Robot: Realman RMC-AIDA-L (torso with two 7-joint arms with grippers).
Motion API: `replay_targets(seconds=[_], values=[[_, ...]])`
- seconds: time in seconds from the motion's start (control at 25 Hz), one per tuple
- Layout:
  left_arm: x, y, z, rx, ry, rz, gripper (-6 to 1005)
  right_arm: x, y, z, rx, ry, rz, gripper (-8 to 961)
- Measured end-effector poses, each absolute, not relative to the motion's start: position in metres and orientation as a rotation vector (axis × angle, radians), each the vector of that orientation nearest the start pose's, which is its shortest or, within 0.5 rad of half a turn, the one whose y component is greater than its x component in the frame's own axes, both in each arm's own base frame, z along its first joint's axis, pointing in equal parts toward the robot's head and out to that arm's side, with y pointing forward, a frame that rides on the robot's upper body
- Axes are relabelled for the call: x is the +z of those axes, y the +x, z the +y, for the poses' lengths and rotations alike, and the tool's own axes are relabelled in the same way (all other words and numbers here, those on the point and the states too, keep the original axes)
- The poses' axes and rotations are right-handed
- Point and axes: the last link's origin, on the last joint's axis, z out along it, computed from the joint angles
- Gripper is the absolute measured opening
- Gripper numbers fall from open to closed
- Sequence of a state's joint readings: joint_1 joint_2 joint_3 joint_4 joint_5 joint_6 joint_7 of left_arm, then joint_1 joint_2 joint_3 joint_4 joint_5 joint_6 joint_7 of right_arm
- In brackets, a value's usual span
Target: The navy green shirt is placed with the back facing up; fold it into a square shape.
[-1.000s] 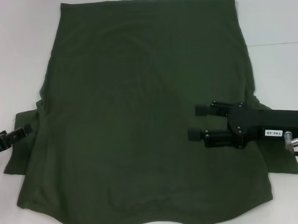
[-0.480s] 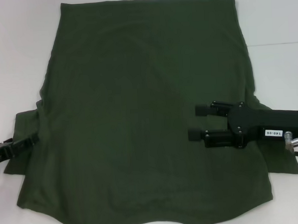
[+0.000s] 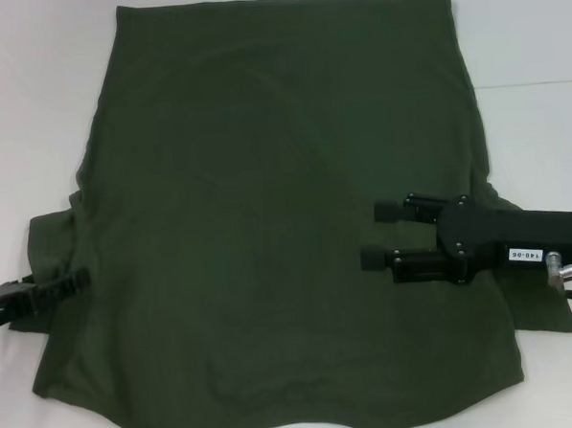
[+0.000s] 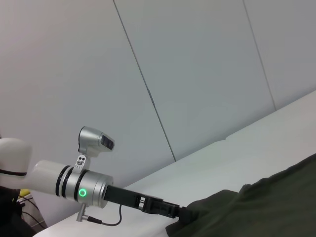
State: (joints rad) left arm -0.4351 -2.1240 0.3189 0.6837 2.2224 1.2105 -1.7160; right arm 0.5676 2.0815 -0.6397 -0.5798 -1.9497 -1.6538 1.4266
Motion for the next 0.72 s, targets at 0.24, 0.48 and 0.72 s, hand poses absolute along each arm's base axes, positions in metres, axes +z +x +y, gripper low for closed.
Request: replay_targets(seconds=[0.24, 0.48, 0.72], values=[[0.0286, -0.3673, 0.3186, -0.541, -2.018, -1.333, 905, -0.0047, 0.2417, 0.3263, 0.932, -2.747, 0.711, 907], [0.0310, -0.3674, 0.3202, -0.532, -2.016, -1.323, 906, -0.0048, 0.2415, 0.3265, 0.935, -2.744, 0.711, 907], [0.0354, -0.3674, 0.3204, -0.511, -2.022, -1.303, 836, -0.0034, 0.2403, 0.3269, 0.956, -2.733, 0.708, 907]])
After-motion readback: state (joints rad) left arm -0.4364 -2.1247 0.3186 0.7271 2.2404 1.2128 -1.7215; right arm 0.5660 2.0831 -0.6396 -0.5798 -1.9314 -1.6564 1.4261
